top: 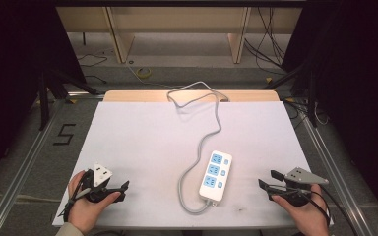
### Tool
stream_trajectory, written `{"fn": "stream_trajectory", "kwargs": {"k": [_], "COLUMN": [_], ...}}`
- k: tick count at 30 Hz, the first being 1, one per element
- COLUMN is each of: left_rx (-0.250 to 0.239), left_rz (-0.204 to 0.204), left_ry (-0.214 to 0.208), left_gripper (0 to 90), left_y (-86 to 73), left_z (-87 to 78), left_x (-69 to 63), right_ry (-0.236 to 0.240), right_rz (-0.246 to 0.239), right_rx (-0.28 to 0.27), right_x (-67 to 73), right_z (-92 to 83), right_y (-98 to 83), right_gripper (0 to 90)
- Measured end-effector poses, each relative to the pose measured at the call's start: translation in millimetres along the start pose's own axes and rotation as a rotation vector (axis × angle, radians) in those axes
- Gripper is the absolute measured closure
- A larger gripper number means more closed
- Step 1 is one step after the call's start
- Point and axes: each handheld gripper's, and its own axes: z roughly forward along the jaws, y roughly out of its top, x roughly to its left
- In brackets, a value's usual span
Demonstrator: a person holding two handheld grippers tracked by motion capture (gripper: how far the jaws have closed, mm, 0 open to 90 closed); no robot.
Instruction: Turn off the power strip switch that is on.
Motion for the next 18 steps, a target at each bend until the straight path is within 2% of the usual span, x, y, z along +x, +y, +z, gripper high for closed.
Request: {"fn": "stream_trajectory", "kwargs": {"k": [3,4,5,6,7,9,10,11,12,13,14,15,18], "left_rx": [-0.003,-0.004,-0.003,-0.005,-0.006,-0.009,-0.009,-0.01,-0.008,-0.011,-0.013,-0.014,-0.016], "left_rz": [0.004,0.005,0.005,0.005,0.006,0.005,0.005,0.003,0.0,-0.009,-0.013,-0.009,-0.006], "left_ry": [0.002,0.005,0.009,0.009,0.009,0.011,0.011,0.01,0.004,-0.004,-0.008,-0.006,-0.005], "left_gripper": [10.7,10.7,10.6,10.6,10.6,10.6,10.7,10.7,10.7,10.8,10.8,10.8,10.9], "left_y": [0.6,0.8,0.8,0.9,0.8,0.7,0.7,0.7,0.9,1.1,1.3,1.6,1.9], "left_z": [0.1,-0.1,-0.4,-0.5,-0.5,-0.1,-0.1,0.0,-0.1,0.1,0.6,0.9,0.2], "left_x": [0.2,0.2,0.5,0.8,1.1,2.0,2.0,2.1,2.4,2.2,1.8,1.5,1.2], "right_ry": [0.015,0.015,0.015,0.015,0.015,0.016,0.016,0.014,0.014,0.01,0.01,0.003,0.002], "right_rz": [0.012,0.012,0.006,0.006,0.006,0.006,0.006,0.004,0.004,0.0,0.0,-0.005,-0.014], "right_rx": [0.003,0.003,0.01,0.01,0.023,0.038,0.038,0.053,0.053,0.073,0.073,0.086,0.097], "right_x": [0.4,0.4,0.5,0.5,-0.1,-0.9,-0.9,-1.8,-1.8,-2.9,-2.9,-3.8,-3.8], "right_z": [-2.5,-2.5,-3.8,-3.8,-4.6,-5.1,-5.1,-5.9,-5.9,-6.1,-6.1,-6.2,-7.2], "right_y": [1.6,1.6,3.0,3.0,4.0,4.9,4.9,6.0,6.0,6.9,6.9,8.1,10.2], "right_gripper": [51.2,51.2,56.9,56.9,63.7,70.6,70.6,77.1,77.1,83.2,83.2,87.8,90.0]}}
